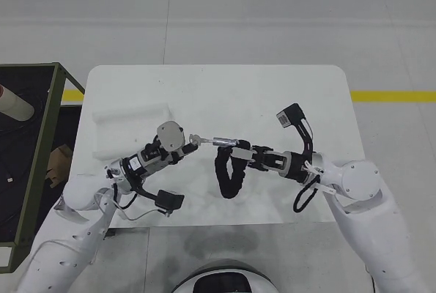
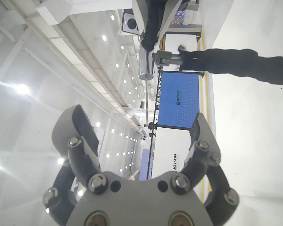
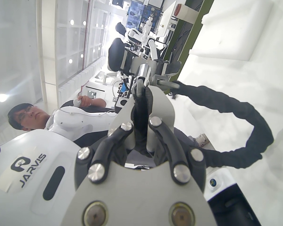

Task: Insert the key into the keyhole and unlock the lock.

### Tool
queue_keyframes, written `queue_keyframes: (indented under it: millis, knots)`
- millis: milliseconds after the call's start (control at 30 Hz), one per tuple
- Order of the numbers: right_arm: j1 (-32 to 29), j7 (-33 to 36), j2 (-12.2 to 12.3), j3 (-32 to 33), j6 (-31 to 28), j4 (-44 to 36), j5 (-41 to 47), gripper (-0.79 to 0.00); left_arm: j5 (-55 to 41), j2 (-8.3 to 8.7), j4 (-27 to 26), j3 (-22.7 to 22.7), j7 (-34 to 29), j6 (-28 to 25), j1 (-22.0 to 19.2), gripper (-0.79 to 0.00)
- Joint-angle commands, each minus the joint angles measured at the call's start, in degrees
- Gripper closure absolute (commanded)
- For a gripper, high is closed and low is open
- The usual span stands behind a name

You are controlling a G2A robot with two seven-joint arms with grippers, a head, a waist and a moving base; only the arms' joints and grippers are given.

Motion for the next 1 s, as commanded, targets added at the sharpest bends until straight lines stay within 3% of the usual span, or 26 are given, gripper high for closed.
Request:
queue_keyframes:
  millis: [0,133,467,500,667,800,900,967]
  knots:
    - [-0.24,0.01,0.13,0.89,-0.10,-0.10,0.36,0.000,-3.53,-0.02,0.88,-0.57,0.42,-1.70,-0.03,-0.785]
    - [-0.53,0.08,0.35,1.94,0.34,-0.29,0.01,0.000,-10.09,-0.01,2.67,-1.02,1.98,-7.50,-0.23,-0.785]
    - [-1.08,-1.30,0.37,1.92,0.34,-0.93,-0.25,0.000,-10.09,-0.01,2.67,-1.02,1.98,-7.50,-0.23,-0.785]
    - [-1.13,-1.58,0.38,2.07,0.25,-0.90,-0.15,0.000,-12.98,-0.05,2.52,-1.12,2.11,-9.45,0.01,-0.785]
    - [-1.71,-1.75,0.59,3.04,0.03,-1.50,-0.07,0.000,-23.62,1.72,2.84,-8.27,6.95,-39.18,-1.99,-0.785]
    - [-2.46,-1.92,0.72,3.54,0.16,-2.38,-0.14,0.000,-29.45,2.99,7.28,-12.32,10.09,-57.20,-4.18,-0.785]
    - [-2.83,-1.95,0.78,3.39,0.52,-2.98,-0.71,0.000,-41.17,3.58,10.07,-8.88,3.64,-64.71,-5.78,-0.785]
    - [-2.76,-1.44,0.82,3.09,1.20,-3.21,-1.16,0.000,-44.18,3.95,11.83,-7.04,3.33,-64.71,-6.09,-0.785]
